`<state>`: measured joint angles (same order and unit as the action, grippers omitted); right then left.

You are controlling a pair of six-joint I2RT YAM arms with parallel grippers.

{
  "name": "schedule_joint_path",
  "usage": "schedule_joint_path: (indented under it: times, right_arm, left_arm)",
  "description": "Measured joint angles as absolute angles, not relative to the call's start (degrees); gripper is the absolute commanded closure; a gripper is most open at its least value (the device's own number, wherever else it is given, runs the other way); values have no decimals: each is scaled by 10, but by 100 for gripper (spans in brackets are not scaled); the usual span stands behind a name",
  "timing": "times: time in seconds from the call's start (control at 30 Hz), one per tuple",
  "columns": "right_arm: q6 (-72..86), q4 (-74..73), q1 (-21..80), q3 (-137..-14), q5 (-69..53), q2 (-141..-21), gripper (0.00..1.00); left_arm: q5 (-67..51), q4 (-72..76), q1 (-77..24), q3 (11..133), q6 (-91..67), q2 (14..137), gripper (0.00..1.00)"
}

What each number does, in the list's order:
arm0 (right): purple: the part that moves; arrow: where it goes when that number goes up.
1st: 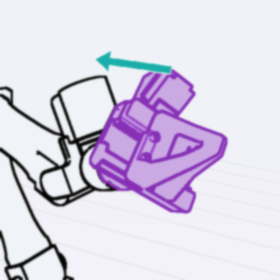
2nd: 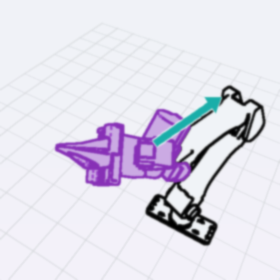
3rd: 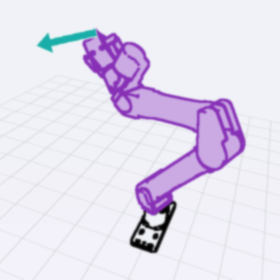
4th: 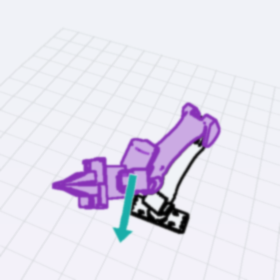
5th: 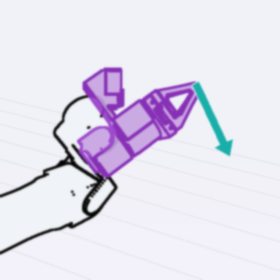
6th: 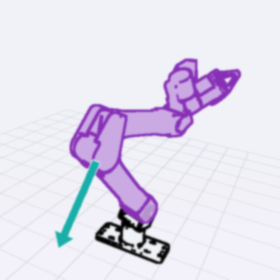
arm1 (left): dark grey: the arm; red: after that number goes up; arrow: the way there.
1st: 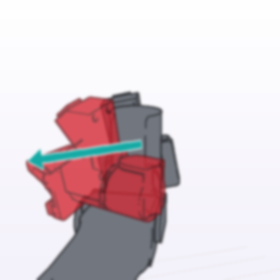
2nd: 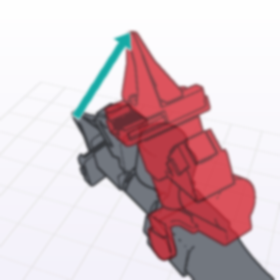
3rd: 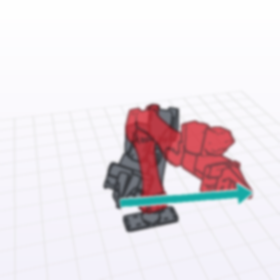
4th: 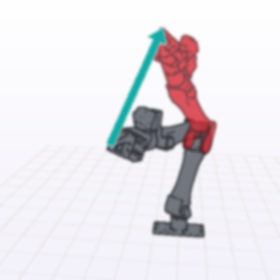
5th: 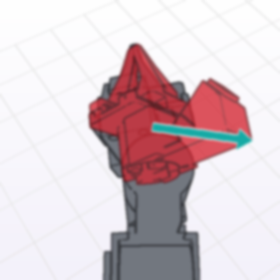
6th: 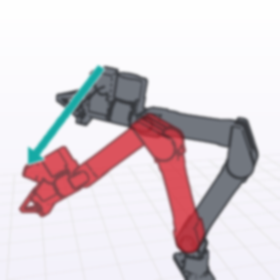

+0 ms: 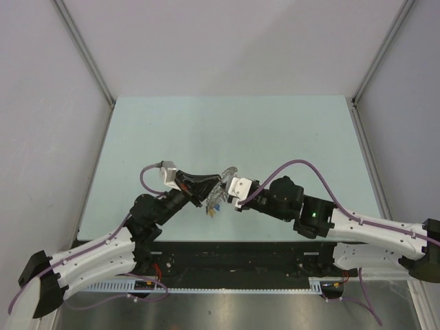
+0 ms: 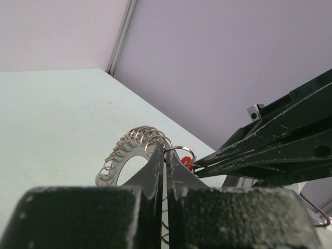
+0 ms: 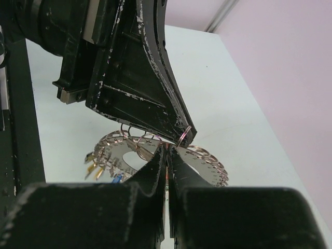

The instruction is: Put the keys on the keyring

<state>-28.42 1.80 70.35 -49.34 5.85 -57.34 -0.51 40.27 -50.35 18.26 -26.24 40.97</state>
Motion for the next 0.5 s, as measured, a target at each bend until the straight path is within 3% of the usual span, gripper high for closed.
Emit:
schedule_joint_path:
  times: [0.5]
  right_arm:
    - [-225,-8,635,-491,70,-575,100]
  left_arm:
    - [64,405,-496,184,-275,411,99]
